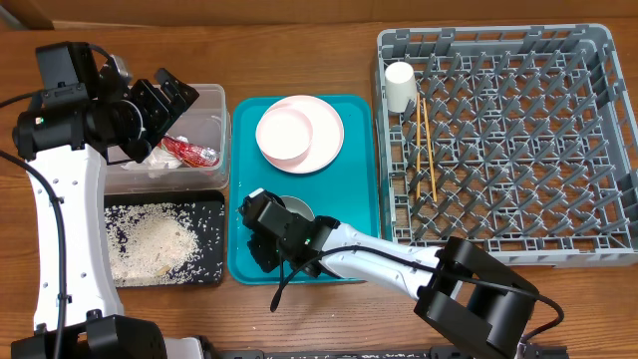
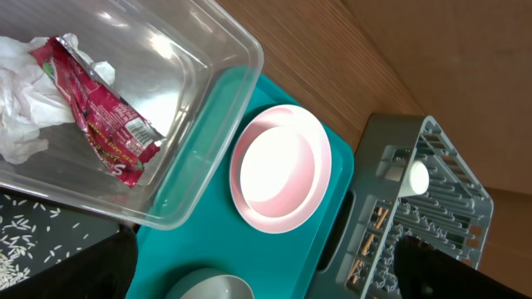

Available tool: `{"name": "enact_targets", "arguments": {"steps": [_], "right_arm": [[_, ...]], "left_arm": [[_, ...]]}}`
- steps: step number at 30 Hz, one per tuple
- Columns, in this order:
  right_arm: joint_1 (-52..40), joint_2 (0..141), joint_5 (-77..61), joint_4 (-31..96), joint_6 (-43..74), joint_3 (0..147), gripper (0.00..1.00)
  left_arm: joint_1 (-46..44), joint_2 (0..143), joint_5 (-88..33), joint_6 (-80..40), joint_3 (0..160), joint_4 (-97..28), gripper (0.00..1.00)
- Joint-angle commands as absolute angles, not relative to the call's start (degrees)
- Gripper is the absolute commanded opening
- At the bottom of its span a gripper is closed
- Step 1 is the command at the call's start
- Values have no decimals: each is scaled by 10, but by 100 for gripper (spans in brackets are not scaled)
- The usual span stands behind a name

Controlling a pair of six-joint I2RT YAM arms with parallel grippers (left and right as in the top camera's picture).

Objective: Sort waste into correct bins and load items into the dishwasher

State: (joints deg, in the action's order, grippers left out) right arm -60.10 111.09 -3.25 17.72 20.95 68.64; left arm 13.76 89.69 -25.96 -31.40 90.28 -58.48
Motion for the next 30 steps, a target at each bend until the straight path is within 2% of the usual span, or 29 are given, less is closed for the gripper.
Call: {"name": "enact_targets", "arguments": {"steps": [1,8,30], "right_arm": [[-603,1106,-40,176,210,688,16],[-603,1088,-40,184,210,690,4],[-602,1086,-39,196,210,691,4]], "left_arm": [[139,899,-264,-313,912,-584,100],[139,899,-264,-313,912,-584,100],[139,899,-264,-313,912,-584,100]]}}
